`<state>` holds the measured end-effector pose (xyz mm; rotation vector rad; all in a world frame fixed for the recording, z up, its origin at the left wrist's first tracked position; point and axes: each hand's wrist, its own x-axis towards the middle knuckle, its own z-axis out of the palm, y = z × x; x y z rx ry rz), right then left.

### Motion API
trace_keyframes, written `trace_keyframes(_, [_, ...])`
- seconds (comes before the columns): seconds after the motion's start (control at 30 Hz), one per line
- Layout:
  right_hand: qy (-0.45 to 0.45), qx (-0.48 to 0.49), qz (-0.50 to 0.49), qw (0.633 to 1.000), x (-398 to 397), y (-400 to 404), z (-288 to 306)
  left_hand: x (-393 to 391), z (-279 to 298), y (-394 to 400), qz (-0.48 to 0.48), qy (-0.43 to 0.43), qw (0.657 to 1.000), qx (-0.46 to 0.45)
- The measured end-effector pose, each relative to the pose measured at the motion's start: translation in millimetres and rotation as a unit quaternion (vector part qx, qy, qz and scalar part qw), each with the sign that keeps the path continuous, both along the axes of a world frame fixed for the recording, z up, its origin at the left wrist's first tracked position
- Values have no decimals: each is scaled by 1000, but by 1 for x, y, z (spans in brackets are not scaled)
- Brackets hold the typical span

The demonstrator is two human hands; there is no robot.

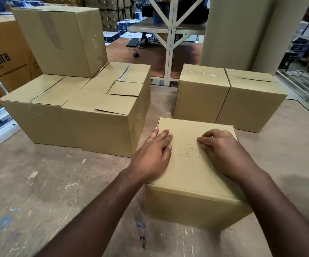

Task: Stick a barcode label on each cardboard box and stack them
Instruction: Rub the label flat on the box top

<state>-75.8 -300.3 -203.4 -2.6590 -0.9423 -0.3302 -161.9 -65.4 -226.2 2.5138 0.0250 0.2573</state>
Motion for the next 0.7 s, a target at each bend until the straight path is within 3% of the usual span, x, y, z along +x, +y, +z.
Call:
trace_keyframes(0.2, [-30, -126, 24, 991, 12, 15, 32, -1, 2, 0, 0, -1, 1000, 2])
trace_keyframes(0.47, [-85, -320, 30, 943, 9, 35, 55, -1, 1, -1, 4, 1, 1000, 8])
trace_keyframes(0.7, [-135, -340, 55, 929, 3, 39, 54, 0, 0, 0, 5, 1, 1000, 7])
